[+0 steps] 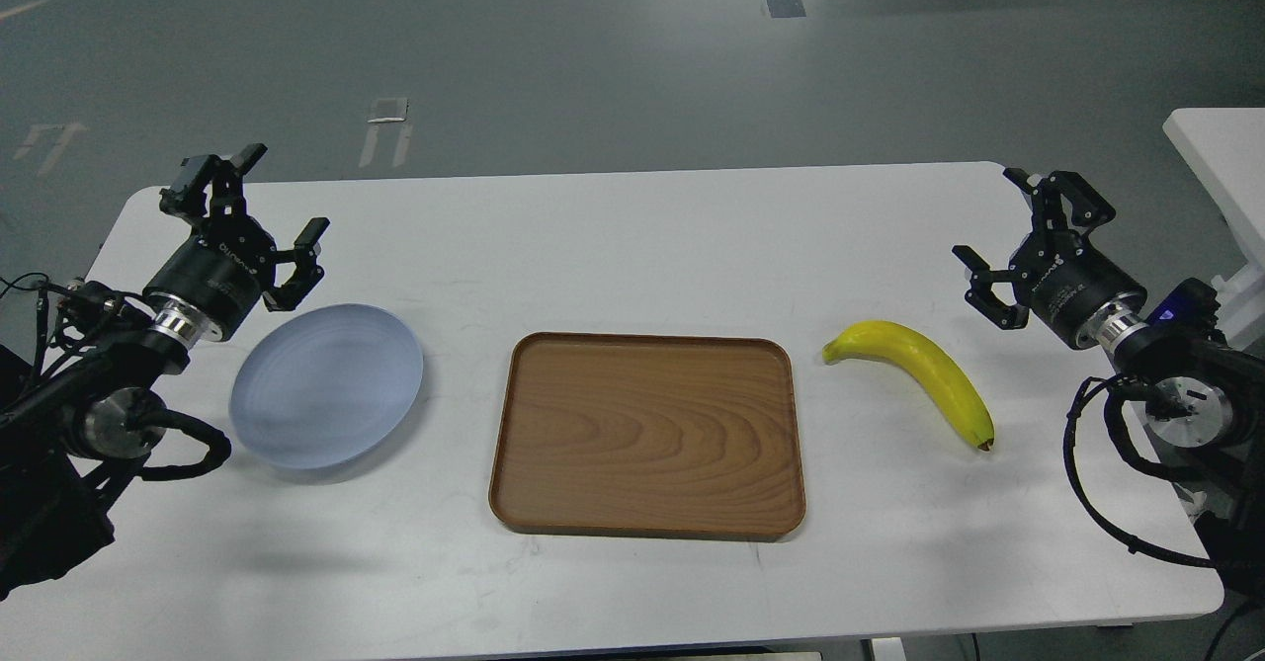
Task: Place banana on plate with both arms
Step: 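Raise the left gripper and move it outward beside the blue plate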
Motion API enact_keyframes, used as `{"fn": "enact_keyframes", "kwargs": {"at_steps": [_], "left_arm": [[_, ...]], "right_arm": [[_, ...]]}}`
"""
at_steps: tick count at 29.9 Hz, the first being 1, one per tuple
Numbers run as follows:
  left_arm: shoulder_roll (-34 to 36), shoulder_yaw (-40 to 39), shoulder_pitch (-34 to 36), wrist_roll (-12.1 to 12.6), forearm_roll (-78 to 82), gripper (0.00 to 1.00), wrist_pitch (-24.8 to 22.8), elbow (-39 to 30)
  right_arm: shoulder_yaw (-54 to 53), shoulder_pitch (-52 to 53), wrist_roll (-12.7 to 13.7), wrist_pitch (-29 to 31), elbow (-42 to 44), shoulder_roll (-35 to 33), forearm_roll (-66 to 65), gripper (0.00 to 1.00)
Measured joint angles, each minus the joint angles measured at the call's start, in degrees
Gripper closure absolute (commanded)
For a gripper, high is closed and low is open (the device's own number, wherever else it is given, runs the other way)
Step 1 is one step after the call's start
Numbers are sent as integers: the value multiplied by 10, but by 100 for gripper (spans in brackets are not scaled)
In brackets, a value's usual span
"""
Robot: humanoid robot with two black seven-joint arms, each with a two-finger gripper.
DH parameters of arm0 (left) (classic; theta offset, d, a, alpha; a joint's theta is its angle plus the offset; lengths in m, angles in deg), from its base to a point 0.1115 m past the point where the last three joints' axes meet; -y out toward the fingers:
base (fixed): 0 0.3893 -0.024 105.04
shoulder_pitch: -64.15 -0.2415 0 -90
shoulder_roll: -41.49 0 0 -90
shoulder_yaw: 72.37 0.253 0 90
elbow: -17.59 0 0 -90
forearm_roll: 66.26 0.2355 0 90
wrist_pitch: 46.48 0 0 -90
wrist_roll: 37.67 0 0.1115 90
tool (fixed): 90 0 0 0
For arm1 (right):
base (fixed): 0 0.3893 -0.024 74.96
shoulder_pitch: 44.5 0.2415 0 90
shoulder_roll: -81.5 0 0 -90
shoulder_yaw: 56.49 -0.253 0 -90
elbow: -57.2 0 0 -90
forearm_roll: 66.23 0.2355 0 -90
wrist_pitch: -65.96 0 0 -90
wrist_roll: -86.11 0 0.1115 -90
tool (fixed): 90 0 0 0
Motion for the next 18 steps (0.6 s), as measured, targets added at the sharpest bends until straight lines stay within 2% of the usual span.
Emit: {"fn": "enact_keyframes", "kwargs": {"at_steps": [18], "left_arm": [[20, 9, 8, 0, 18, 0, 0, 18]], "right_arm": [[4, 1, 0, 0, 13, 4, -5, 0]]}}
